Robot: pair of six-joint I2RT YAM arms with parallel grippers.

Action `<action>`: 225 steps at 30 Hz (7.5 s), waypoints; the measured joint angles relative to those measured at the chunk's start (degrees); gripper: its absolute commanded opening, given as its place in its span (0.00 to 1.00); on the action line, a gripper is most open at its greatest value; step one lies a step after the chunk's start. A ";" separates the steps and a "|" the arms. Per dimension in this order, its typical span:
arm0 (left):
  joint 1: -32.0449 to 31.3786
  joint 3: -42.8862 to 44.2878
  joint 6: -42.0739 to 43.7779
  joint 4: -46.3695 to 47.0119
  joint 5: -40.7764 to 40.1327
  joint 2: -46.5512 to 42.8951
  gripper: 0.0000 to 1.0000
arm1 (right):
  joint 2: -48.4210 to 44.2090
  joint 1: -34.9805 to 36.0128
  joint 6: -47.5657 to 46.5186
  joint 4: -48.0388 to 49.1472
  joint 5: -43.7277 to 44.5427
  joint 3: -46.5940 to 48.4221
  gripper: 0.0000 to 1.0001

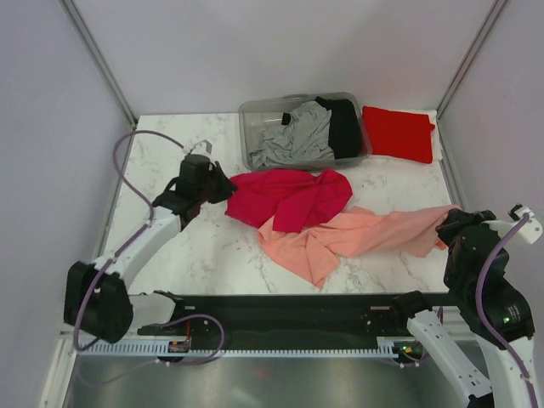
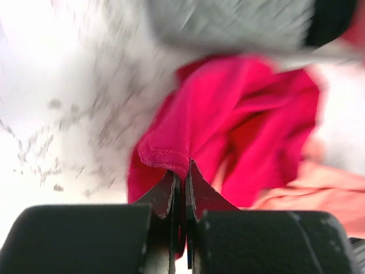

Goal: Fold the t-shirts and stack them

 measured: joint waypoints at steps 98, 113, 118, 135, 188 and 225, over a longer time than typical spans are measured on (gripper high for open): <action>-7.80 67.14 12.31 -0.39 -1.09 29.79 0.69 | 7.91 0.33 1.88 35.56 -28.96 -45.44 0.00; -1.33 66.97 13.00 -11.32 -4.68 48.28 0.99 | 7.78 0.33 1.86 35.67 -29.00 -45.46 0.00; 3.80 65.51 14.84 -13.29 -5.70 48.28 0.99 | 8.07 0.33 1.86 35.69 -29.00 -45.46 0.00; 5.60 71.36 18.80 -18.93 -6.91 58.18 0.84 | 9.31 0.33 1.86 36.52 -29.00 -45.48 0.00; 47.34 15.50 -40.33 -11.54 0.85 20.57 0.59 | 8.04 0.39 1.25 36.92 -30.27 -46.07 0.00; -16.90 -7.89 -11.65 -25.90 -8.17 -22.75 0.80 | -4.35 0.42 13.81 1.57 -8.13 -18.75 0.07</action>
